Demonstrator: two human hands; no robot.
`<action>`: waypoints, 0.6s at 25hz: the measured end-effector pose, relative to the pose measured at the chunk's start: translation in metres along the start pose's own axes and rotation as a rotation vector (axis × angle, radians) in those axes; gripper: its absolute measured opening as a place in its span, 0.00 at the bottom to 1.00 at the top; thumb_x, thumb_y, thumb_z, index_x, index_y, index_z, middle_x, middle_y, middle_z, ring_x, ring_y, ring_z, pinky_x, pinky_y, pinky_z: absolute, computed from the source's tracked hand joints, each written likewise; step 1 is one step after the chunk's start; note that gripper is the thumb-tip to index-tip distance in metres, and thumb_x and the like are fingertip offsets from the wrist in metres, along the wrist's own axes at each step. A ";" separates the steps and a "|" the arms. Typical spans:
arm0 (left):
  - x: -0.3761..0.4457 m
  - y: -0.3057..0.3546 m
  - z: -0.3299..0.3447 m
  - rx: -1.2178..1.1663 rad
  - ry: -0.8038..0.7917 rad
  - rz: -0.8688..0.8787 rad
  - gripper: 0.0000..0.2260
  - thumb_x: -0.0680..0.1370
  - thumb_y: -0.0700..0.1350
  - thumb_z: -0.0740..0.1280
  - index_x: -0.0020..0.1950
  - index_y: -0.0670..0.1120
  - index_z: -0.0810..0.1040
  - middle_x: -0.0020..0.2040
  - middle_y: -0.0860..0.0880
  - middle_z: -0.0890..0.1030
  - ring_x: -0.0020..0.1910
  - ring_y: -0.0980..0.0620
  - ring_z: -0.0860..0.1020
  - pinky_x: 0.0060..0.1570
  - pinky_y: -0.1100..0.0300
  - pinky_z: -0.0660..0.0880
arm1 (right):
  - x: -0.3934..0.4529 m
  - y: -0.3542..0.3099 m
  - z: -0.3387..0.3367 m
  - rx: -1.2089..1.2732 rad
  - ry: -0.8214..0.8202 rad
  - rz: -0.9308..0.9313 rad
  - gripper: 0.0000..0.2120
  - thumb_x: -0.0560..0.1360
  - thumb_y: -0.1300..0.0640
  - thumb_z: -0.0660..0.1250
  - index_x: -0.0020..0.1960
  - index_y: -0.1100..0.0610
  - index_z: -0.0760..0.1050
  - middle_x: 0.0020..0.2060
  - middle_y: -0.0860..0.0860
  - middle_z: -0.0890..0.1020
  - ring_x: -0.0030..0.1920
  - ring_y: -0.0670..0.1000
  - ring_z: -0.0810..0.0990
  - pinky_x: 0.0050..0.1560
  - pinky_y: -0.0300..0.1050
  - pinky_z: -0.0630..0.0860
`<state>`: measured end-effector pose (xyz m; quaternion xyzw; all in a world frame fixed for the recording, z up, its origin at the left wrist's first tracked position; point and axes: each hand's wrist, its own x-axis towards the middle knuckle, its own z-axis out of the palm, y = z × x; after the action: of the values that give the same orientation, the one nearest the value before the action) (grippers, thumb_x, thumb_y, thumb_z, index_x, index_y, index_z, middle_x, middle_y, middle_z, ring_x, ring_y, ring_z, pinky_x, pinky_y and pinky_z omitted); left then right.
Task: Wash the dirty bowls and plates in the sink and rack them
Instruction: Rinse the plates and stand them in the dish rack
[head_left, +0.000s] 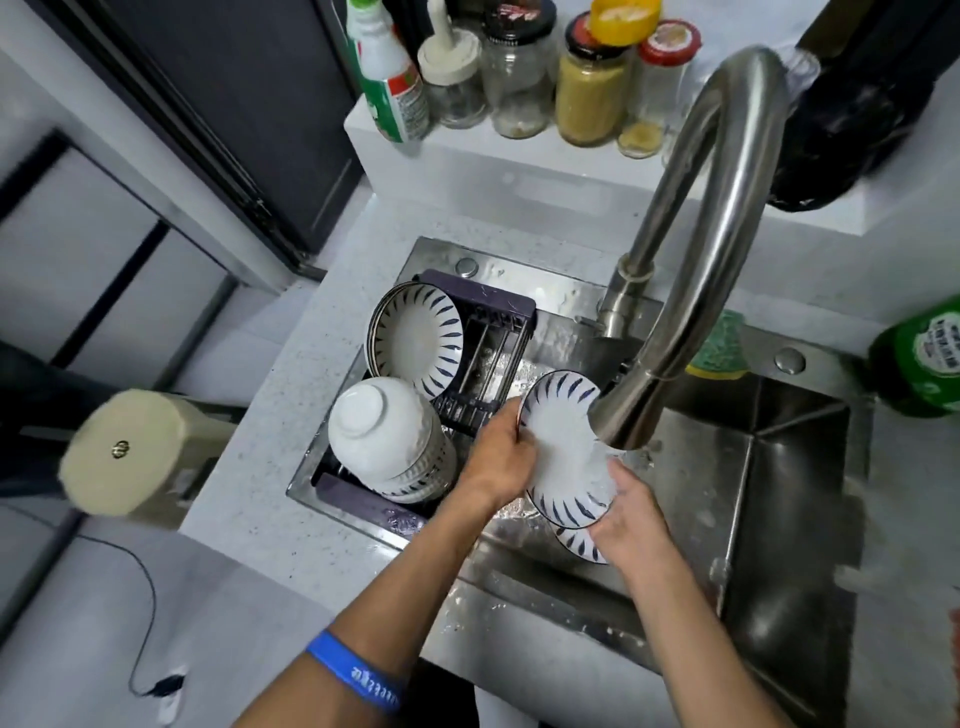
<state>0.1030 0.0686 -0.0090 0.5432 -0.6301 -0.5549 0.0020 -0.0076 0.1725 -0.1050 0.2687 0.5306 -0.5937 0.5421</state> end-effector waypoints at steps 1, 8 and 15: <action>-0.005 0.010 -0.011 0.096 0.042 0.073 0.19 0.81 0.37 0.57 0.71 0.50 0.69 0.58 0.49 0.76 0.58 0.46 0.77 0.60 0.47 0.77 | 0.002 0.002 0.005 -0.027 -0.031 0.003 0.15 0.81 0.52 0.59 0.56 0.61 0.78 0.53 0.62 0.83 0.53 0.60 0.81 0.58 0.57 0.76; 0.008 0.071 -0.121 0.556 0.386 0.265 0.10 0.76 0.35 0.59 0.53 0.47 0.74 0.44 0.46 0.78 0.45 0.43 0.77 0.41 0.56 0.75 | 0.029 0.009 -0.033 -0.405 0.191 -0.113 0.08 0.79 0.58 0.64 0.48 0.61 0.80 0.41 0.56 0.84 0.41 0.53 0.83 0.42 0.45 0.78; 0.111 0.025 -0.152 0.652 0.424 0.138 0.20 0.76 0.36 0.61 0.67 0.47 0.72 0.62 0.40 0.79 0.58 0.38 0.77 0.56 0.52 0.73 | 0.072 0.017 -0.104 -1.134 0.665 -0.111 0.21 0.74 0.56 0.67 0.64 0.64 0.72 0.64 0.65 0.75 0.62 0.66 0.76 0.58 0.54 0.73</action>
<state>0.1324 -0.1189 0.0002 0.5743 -0.7939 -0.1999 -0.0033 -0.0376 0.2452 -0.2058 0.0829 0.9132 -0.1348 0.3755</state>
